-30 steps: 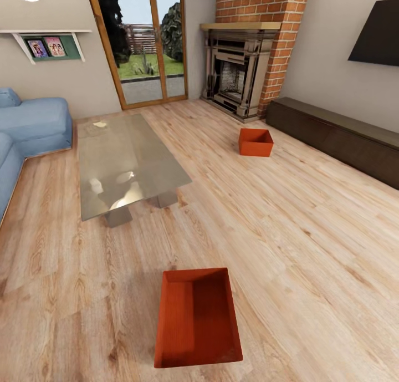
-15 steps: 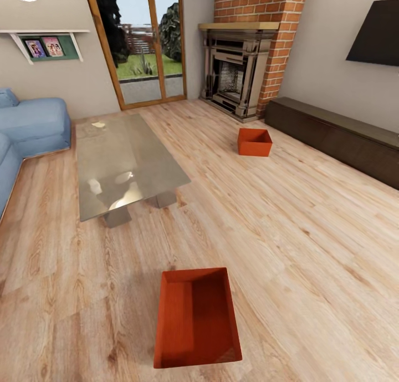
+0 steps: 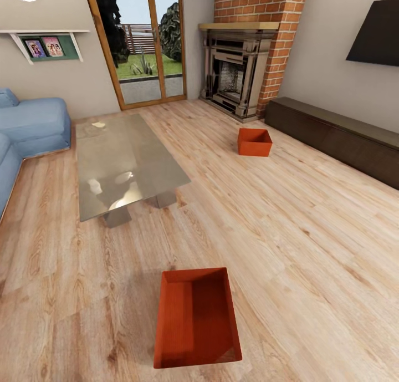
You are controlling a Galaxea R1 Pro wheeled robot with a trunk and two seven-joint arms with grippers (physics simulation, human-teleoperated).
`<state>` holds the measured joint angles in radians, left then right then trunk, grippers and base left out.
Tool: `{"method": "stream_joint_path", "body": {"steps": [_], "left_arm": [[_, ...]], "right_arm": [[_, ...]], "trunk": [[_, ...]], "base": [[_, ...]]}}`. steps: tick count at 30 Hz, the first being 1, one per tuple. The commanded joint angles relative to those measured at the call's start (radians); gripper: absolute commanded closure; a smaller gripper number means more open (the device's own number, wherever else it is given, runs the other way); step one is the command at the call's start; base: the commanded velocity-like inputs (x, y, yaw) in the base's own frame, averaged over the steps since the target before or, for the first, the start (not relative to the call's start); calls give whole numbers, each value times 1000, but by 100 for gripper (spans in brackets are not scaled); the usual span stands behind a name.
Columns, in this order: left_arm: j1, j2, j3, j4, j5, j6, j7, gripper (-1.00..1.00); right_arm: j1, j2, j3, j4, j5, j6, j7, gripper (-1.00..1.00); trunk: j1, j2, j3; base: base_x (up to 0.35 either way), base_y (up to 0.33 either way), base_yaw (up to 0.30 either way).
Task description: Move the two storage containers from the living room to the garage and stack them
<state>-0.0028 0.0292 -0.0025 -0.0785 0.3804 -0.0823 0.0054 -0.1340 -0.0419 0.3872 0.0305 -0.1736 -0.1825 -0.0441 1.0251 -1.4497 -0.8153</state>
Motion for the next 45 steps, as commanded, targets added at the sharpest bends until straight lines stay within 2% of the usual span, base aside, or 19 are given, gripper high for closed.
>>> {"method": "stream_joint_path", "body": {"steps": [1, 12, 15, 18, 21, 22, 24, 25, 26, 28, 30, 32, 36, 38, 39, 41, 42, 44, 45], "left_arm": [[0, 0, -1, 0, 3, -3, 1, -100], [0, 2, -1, 0, -1, -5, 2, -100], [0, 11, -1, -12, -2, -6, 5, -100], [0, 38, 0, -38, -3, -6, 16, -100], [0, 90, 0, -135, -3, 5, 33, -100], [0, 115, 0, -189, -2, 19, 36, -100], [0, 139, 2, -248, -1, 51, 38, -100], [0, 161, 3, -307, -1, 100, 39, -100], [0, 170, 3, -336, -1, 130, 40, -100], [-10, 201, 4, -439, 0, 297, 44, -100], [-32, 209, 4, -472, 0, 371, 50, -100], [-98, 214, 4, -485, -2, 424, 76, -100], [-197, 216, 4, -468, -1, 449, 140, -100], [-259, 216, 4, -443, 0, 451, 190, -100], [-329, 214, 4, -408, 1, 451, 232, -100], [-432, 201, 4, -348, 2, 450, 264, -100], [-505, 177, 2, -308, 1, 448, 275, -100], [-575, 114, -2, -274, -7, 447, 282, -100], [-603, 53, -5, -266, -16, 445, 284, -100]], "right_arm": [[-1, 0, 9, 3, -9, -6, -1, -100], [-1, 0, 10, 3, -7, -6, -1, -100], [-1, -2, 12, 3, -5, -6, -1, -100], [-1, -8, 17, 3, -1, -6, -2, -100], [-2, -18, 18, -5, 1, -4, -11, -100], [1, -31, 16, -11, 0, -4, -22, -100], [-1, -58, 14, -19, -2, -2, -39, -100], [-5, -92, 11, -31, -3, 1, -58, -100], [-10, -108, 10, -39, -4, 3, -68, -100], [-69, -154, 5, -99, -6, 26, -120, -100], [-119, -164, 1, -130, -7, 51, -165, -100], [-197, -169, -6, -154, -7, 84, -231, -100], [-307, -169, -16, -164, -9, 103, -279, -100], [-371, -165, -29, -166, -10, 107, -292, -100], [-425, -156, -49, -167, -11, 108, -299, -100], [-481, -126, -78, -167, -11, 108, -303, -100], [-503, -79, -91, -167, -11, 105, -304, -100], [-516, 13, -98, -163, -11, 99, -304, -100], [-521, 82, -102, -159, -11, 89, -300, -100]], "trunk": [[0, 0, -1], [0, 0, -1], [0, 0, -1], [0, 0, -1], [0, 0, -1], [0, 0, -1], [0, 0, -1], [0, 0, -1], [0, 0, -1], [0, 0, -1], [0, 0, -1], [0, 0, -1], [0, 0, -1], [0, 0, -1], [0, 0, -1], [0, 0, -1], [0, 0, -1], [0, 0, -1], [0, 0, -1]], "base": [[0, 0, 0], [0, 0, 0], [0, 0, 0], [0, 0, 0], [0, 0, 0], [0, 0, 0], [0, 0, 0], [0, 0, 0], [0, 0, 0], [0, 0, 0], [0, 0, 0], [0, 0, 0], [0, 0, 0], [0, 0, 0], [0, 0, 0], [0, 0, 0], [0, 0, 0], [0, 0, 0], [0, 0, 0]]}}
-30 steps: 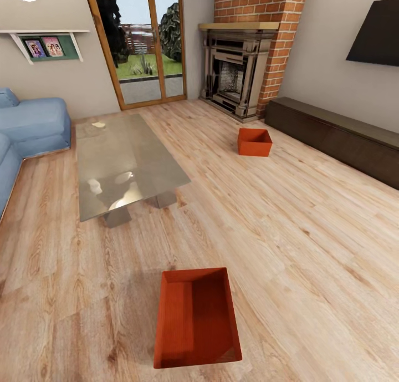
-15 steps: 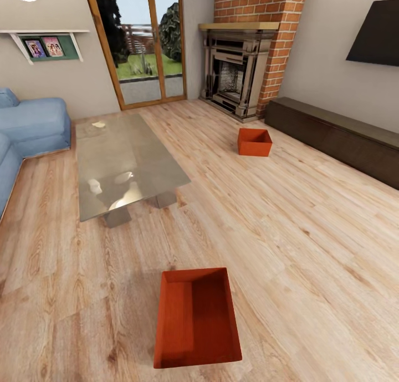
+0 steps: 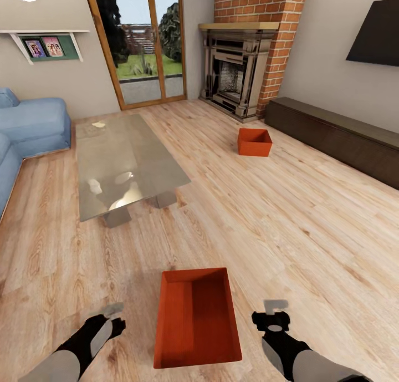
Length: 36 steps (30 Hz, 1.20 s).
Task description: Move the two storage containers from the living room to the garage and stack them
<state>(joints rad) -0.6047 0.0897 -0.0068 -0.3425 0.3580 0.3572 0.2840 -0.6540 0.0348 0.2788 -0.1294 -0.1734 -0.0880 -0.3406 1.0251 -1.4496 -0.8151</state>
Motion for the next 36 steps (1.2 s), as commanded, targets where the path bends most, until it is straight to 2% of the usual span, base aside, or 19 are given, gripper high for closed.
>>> {"method": "stream_joint_path", "body": {"steps": [1, 2, 3, 4, 5, 6, 8, 11, 14, 16, 21, 26, 36], "left_arm": [[-12, -50, -3, 0, -7, -3, 6, -100], [-18, -89, -4, 4, -25, -24, 7, -100], [-21, -105, -5, 7, -35, -42, 7, -100], [-24, -132, -5, 11, -53, -92, 7, -100], [-27, -157, -5, 16, -72, -181, 7, -100], [-28, -165, -6, 19, -77, -232, 8, -100], [-29, -172, -8, 28, -82, -268, 7, -100], [-30, -176, -10, 59, -95, -261, 3, -100], [-30, -178, -11, 90, -134, -253, -2, -100], [-30, -180, -10, 93, -140, -254, -2, -100], [-30, -184, -6, 99, -145, -254, 4, -100], [-30, -186, -3, 102, -134, -254, 7, -100], [-30, -182, -1, 102, -131, -253, 5, -100]], "right_arm": [[-3, 45, 6, 4, -11, -12, 0, -100], [-4, 76, 6, 6, -11, -16, 2, -100], [-4, 88, 7, 7, -11, -17, 3, -100], [-4, 110, 8, 9, -9, -18, 5, -100], [-4, 133, 9, 18, -5, -21, 8, -100], [-7, 140, 9, 32, -2, -24, 15, -100], [-10, 140, 9, 53, 1, -29, 34, -100], [-12, 140, 7, 67, -4, -45, 55, -100], [-13, 140, 3, 83, -9, -72, 67, -100], [-12, 140, 3, 87, -10, -77, 69, -100], [-12, 140, 2, 90, -10, -80, 76, -100], [-12, 140, 3, 91, -8, -81, 87, -100], [-12, 140, 3, 91, -9, -82, 91, -100]], "trunk": [[0, 0, -1], [0, 0, -1], [0, 0, -1], [0, 0, -1], [0, 0, -1], [0, 0, -1], [0, 0, -1], [0, 0, -1], [0, 0, -1], [0, 0, -1], [0, 0, -1], [0, 0, -1], [38, -70, -32]], "base": [[0, 0, 0], [0, 0, 0], [0, 0, 0], [0, 0, 0], [0, 0, 0], [0, 0, 0], [0, 0, 0], [0, 0, 0], [0, 0, 0], [0, 0, 0], [0, 0, 0], [0, 0, 0], [0, 0, 0]]}}
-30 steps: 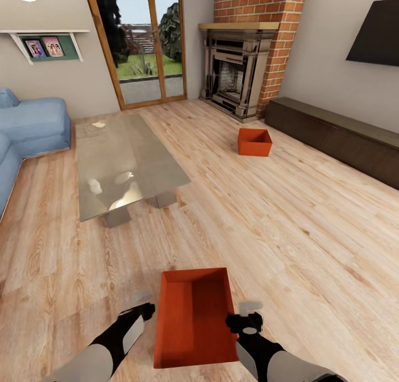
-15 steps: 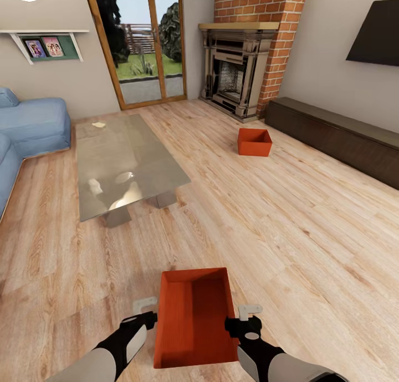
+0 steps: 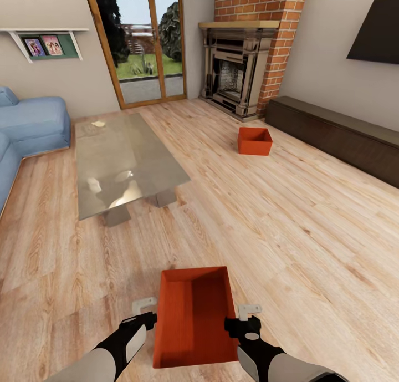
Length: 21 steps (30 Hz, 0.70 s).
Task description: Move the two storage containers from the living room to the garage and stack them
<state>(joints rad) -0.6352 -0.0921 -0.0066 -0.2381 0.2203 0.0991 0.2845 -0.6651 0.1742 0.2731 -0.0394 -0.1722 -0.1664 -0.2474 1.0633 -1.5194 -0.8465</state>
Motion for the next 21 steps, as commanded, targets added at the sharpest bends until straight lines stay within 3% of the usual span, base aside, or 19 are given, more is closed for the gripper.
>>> {"method": "stream_joint_path", "body": {"steps": [1, 21], "left_arm": [[0, 0, -1, -2, 6, 5, 4, -100], [0, 2, -1, -1, 6, 5, -6, -100]], "right_arm": [[-1, 0, 9, 1, -10, -4, -3, -100], [-1, 0, 9, 1, -8, -6, -3, -100]], "trunk": [[4, -8, -4], [81, -148, -67]], "base": [[0, 0, 0], [0, 0, 0]]}}
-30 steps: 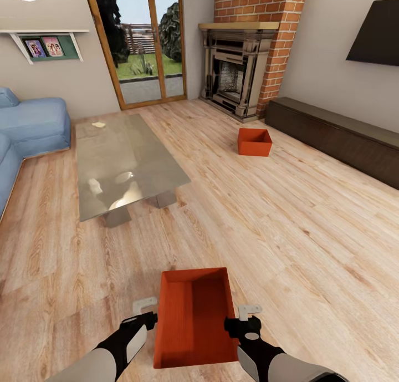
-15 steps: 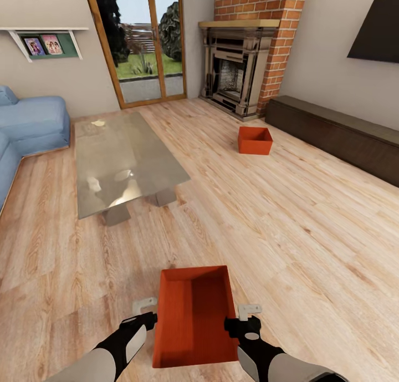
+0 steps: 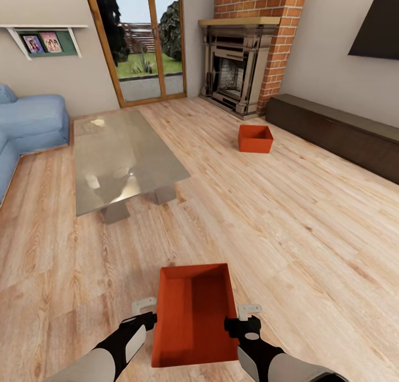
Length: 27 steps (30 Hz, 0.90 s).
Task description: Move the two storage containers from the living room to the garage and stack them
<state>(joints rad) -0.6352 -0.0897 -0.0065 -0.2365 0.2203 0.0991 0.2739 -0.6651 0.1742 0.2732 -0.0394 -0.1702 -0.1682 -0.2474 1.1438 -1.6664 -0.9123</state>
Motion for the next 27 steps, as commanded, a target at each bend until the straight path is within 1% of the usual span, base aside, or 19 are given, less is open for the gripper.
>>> {"method": "stream_joint_path", "body": {"steps": [1, 4, 10, 15, 27], "left_arm": [[0, 0, -1, -2, 7, 5, 4, -100], [0, -1, -1, -2, 7, 5, 5, -100], [0, -3, -2, 9, 4, 5, 4, -100], [0, -1, -1, 19, 3, 4, 4, -100], [0, -2, -1, 20, 4, 5, 4, -100]], "right_arm": [[-1, 0, 8, 1, -9, -4, -3, -100], [-1, 0, 9, 1, -4, -9, -3, -100], [-1, 0, 14, 7, 3, -57, -3, -100], [-1, 0, 16, 12, 20, -68, -3, -100], [-1, 0, 11, 13, 10, -79, -3, -100]], "trunk": [[4, -8, -4], [15, -29, -13], [38, -71, -32], [58, -106, -48], [104, -190, -85]], "base": [[0, 0, 0], [0, 0, 0], [0, 0, 0], [0, 0, 0], [0, 0, 40]]}}
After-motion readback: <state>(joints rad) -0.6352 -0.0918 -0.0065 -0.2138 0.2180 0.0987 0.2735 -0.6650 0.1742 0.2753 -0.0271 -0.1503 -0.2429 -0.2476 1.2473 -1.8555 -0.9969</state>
